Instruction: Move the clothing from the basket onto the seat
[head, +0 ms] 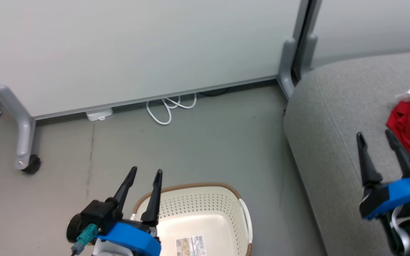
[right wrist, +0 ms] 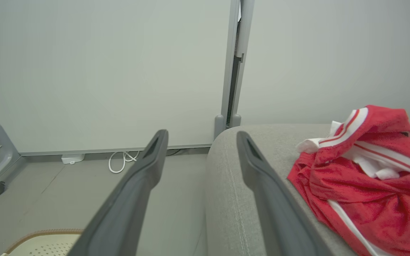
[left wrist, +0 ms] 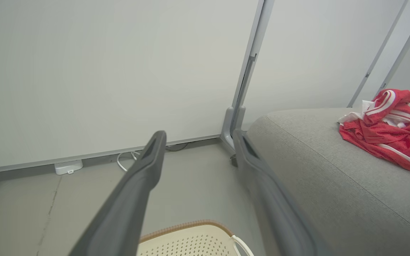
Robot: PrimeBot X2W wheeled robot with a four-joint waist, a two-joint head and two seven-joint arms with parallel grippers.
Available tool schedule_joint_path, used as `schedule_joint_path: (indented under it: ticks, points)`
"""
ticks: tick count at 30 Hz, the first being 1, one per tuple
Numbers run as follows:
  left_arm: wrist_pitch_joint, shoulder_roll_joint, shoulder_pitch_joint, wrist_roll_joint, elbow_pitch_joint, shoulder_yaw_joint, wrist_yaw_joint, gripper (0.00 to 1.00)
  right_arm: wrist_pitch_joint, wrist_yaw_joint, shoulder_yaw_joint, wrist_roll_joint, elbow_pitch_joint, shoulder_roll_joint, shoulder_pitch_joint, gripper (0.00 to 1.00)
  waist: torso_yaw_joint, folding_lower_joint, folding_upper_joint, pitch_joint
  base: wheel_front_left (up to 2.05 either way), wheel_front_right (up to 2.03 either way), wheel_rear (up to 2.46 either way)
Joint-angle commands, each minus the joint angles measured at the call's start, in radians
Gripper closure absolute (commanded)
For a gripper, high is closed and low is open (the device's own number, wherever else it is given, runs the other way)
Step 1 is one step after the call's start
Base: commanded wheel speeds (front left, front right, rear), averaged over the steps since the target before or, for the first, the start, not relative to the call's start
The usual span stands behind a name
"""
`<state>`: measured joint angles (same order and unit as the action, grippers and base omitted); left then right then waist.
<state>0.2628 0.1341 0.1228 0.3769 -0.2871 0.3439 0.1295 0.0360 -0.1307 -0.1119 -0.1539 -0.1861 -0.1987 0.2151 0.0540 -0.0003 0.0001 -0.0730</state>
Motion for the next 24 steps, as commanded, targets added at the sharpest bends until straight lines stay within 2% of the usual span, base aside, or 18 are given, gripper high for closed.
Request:
schedule_joint_path:
  ticks: [1, 11, 24]
  points:
    - [0.003, 0.002, -0.018, -0.004, -0.009, -0.020, 0.001, 0.00, -0.008, 0.000, 0.004, 0.012, 0.034, 0.018, -0.045, 0.00, -0.048, 0.0003, -0.0001, 0.047, 0.00, 0.00, 0.00]
    - [0.003, 0.001, -0.082, -0.009, -0.048, -0.133, 0.001, 0.00, -0.016, 0.000, 0.033, 0.061, 0.178, 0.115, -0.231, 0.00, -0.118, 0.0003, -0.0001, 0.097, 0.00, 0.00, 0.00]
    - [0.003, -0.001, -0.119, 0.003, -0.086, -0.189, 0.001, 0.00, -0.009, 0.000, 0.036, 0.076, 0.167, 0.146, -0.282, 0.00, -0.117, 0.0003, -0.0001, 0.105, 0.00, 0.00, 0.00]
